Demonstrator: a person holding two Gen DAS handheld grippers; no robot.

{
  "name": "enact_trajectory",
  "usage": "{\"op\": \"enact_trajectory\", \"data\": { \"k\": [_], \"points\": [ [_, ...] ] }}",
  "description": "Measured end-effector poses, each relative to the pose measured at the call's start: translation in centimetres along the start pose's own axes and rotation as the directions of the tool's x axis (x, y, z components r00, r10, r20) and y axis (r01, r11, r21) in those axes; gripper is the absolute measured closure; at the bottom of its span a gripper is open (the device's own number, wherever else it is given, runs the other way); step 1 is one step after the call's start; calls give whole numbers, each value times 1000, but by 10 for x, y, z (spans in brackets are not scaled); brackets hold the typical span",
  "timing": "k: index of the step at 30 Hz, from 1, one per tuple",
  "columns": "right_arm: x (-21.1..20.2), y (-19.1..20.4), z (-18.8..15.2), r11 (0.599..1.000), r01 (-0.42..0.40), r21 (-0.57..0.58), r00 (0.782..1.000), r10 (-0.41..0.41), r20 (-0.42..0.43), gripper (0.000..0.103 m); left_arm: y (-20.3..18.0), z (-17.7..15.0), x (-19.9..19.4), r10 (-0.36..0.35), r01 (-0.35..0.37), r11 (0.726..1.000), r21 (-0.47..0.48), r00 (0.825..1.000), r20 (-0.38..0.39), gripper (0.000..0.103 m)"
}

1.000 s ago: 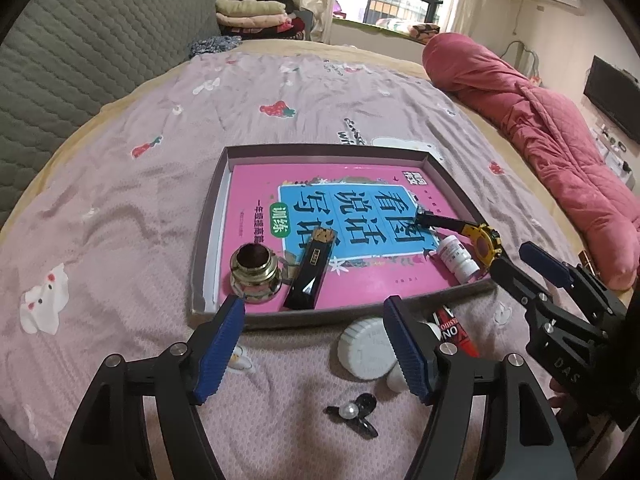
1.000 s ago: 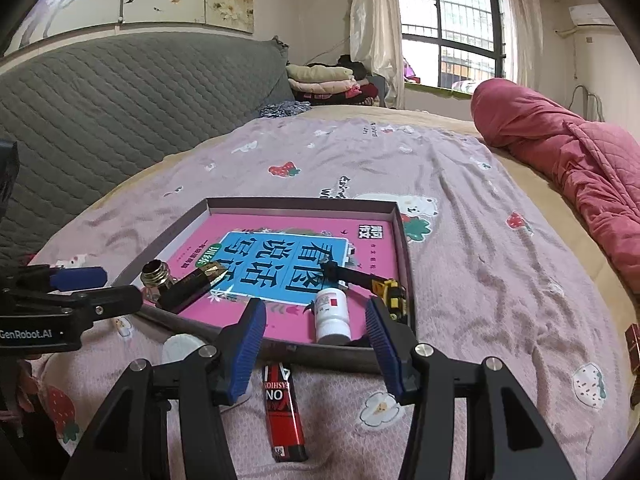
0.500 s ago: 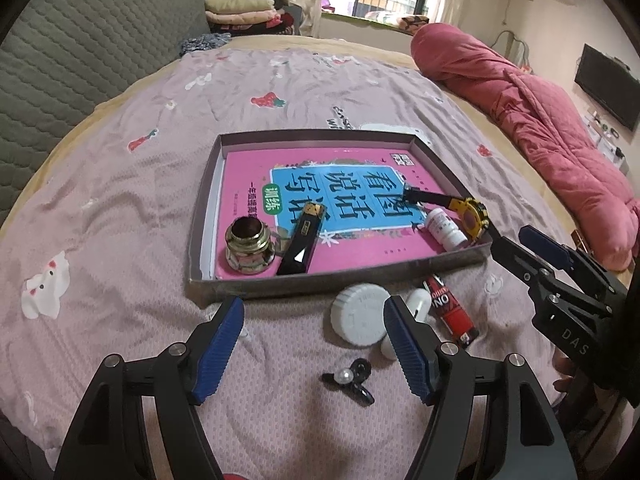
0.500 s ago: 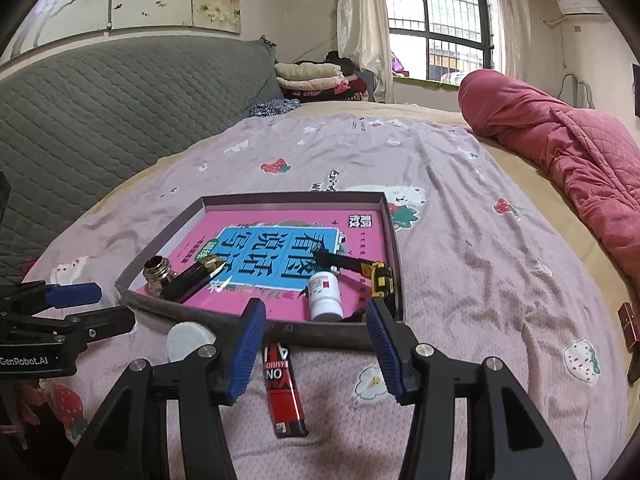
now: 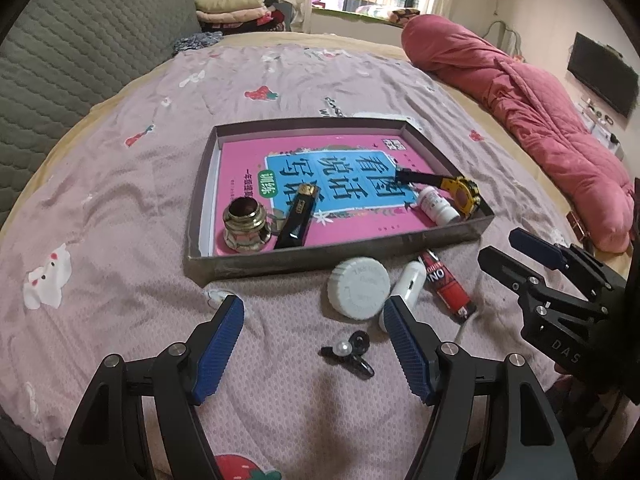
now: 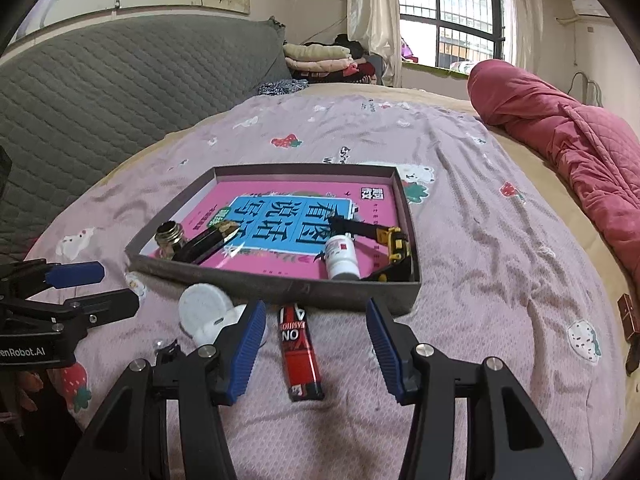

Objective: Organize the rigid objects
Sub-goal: 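Withdraw both open grippers back toward the remaining loose items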

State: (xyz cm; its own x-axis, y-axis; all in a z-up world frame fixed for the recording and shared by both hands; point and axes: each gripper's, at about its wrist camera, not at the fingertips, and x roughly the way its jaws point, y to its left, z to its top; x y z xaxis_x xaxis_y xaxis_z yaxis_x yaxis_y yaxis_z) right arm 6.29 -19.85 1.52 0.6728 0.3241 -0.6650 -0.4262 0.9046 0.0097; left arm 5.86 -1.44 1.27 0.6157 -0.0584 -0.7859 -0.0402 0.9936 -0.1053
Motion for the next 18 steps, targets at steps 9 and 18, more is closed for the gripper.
{"op": "enact_trajectory", "data": {
  "k": [9, 18],
  "points": [
    [-4, 6, -8, 1000, -3, -16, 1000, 2, -22, 51, -2, -11, -1, 4, -3, 1000, 27, 1000, -24, 29],
    [-6, 11, -12, 1000, -5, -27, 999, 4, -37, 51, -4, -19, 3, 5, -2, 999, 43, 999, -54, 29]
  ]
}}
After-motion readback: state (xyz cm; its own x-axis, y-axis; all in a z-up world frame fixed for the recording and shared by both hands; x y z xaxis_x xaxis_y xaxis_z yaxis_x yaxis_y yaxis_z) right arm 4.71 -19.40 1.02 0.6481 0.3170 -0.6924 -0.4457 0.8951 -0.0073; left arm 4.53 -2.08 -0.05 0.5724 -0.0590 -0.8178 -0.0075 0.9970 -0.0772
